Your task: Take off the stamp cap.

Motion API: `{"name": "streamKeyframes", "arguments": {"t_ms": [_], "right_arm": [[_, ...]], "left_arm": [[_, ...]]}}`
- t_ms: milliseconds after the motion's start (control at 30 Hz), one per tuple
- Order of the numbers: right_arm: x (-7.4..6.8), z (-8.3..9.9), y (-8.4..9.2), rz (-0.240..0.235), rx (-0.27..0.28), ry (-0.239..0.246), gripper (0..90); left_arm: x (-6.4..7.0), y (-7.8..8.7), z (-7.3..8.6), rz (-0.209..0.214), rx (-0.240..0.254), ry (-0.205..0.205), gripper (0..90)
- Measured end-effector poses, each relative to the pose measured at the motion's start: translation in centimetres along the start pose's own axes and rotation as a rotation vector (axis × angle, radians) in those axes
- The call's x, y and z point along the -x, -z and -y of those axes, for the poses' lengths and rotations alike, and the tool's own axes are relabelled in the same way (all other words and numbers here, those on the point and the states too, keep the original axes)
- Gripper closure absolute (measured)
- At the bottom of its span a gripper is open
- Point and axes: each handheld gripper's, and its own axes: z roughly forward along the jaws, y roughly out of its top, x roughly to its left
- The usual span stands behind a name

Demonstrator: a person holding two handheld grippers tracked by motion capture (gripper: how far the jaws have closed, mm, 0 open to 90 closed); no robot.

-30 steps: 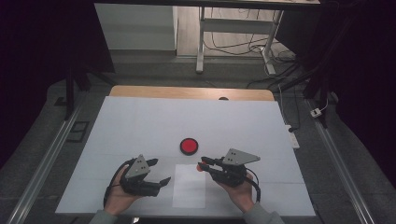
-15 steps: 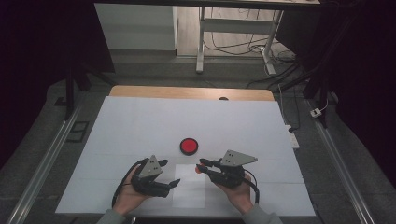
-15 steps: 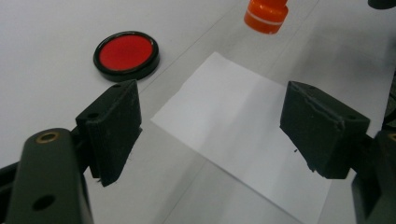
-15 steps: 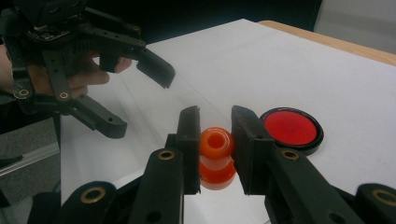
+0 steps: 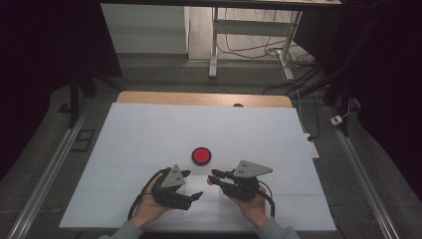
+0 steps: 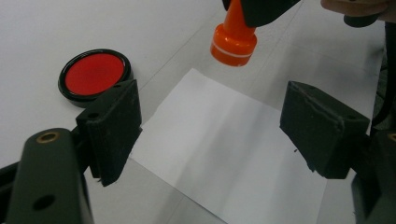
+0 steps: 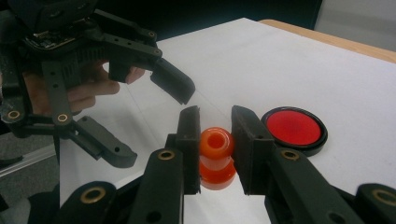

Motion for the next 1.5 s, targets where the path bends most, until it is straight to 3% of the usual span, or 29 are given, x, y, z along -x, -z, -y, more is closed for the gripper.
{"name": "streamKeyframes", "arguments": {"t_ms": [333,500,1000,1200,1500], "right_arm": [[-0.1,-0.2,-0.4,-0.023,0.009,-0.002,72.9],[-0.3,-0.3,-0.6,-0.025,0.004,0.006,72.9],[-0.1,0.1,-0.1,-0.015,0.012,-0.014,72.9],[-0.2,0.2,0.1,-0.012,0.011,-0.015,72.9],[-0.1,0.2,0.1,-0.013,0.012,-0.015,72.9]], "left_arm": [[0.5,-1.4,-0.9,0.000,-0.018,-0.026,22.0],[0.5,-2.1,-1.0,0.011,-0.007,-0.003,24.4],[1.3,-3.6,-1.4,-0.025,-0.002,-0.067,32.8],[1.1,-3.9,-1.5,0.001,0.002,-0.051,40.9],[1.1,-4.2,-1.5,0.017,-0.001,-0.067,49.9]]}}
